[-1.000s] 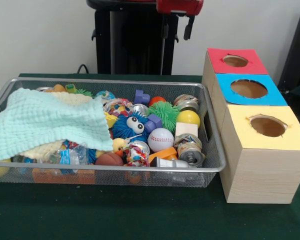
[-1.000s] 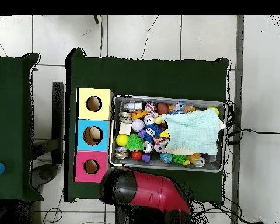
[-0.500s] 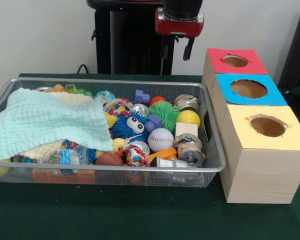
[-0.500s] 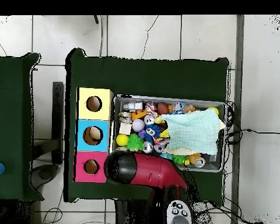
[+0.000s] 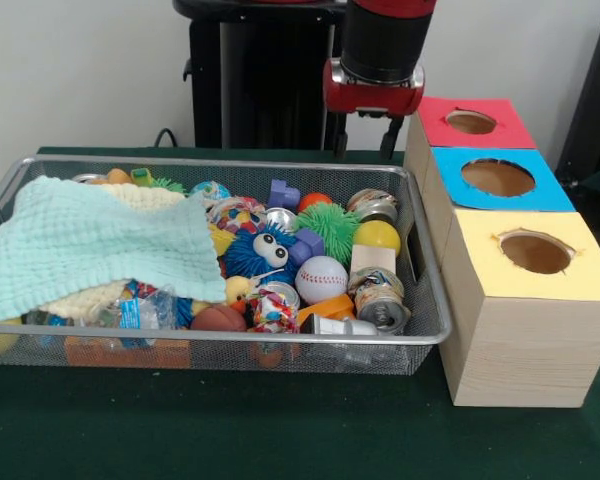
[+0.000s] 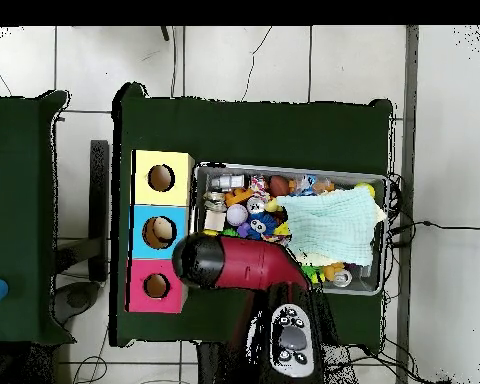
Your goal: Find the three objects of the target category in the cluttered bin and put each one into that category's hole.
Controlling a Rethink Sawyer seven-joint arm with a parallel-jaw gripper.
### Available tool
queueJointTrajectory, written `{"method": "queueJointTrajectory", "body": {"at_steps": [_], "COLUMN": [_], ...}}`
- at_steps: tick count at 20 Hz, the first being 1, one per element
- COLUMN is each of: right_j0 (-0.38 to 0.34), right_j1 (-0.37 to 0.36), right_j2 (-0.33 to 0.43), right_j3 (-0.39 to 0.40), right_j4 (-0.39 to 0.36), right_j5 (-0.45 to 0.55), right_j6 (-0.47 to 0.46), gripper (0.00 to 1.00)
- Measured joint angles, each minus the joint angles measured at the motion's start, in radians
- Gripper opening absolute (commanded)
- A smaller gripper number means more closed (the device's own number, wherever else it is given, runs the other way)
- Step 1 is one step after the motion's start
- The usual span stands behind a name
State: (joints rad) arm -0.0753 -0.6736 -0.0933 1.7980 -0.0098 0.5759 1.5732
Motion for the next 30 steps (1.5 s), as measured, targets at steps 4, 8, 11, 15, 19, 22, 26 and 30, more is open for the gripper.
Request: {"method": "queueJointTrajectory", "body": {"at_steps": [4, 8, 11, 15, 19, 22, 26, 30], "right_j0": [0.003, 0.001, -0.004, -0.011, -0.015, -0.018, -0.026, -0.031], "right_j1": [0.038, 0.077, 0.101, 0.127, 0.152, 0.174, 0.198, 0.212], "right_j2": [0.0, -0.001, -0.001, -0.003, -0.009, -0.012, -0.013, -0.014], "right_j3": [-0.053, -0.1, -0.126, -0.157, -0.196, -0.237, -0.284, -0.318], "right_j4": [0.0, 0.0, 0.0, 0.0, 0.0, 0.0, 0.0, -0.001], "right_j5": [0.0, 0.0, 0.0, 0.007, 0.043, 0.088, 0.134, 0.155], "right_j6": [0.0, 0.0, 0.0, 0.0, 0.0, 0.0, 0.0, 0.0], "gripper": [1.0, 1.0, 1.0, 1.0, 1.0, 1.0, 1.0, 1.0]}}
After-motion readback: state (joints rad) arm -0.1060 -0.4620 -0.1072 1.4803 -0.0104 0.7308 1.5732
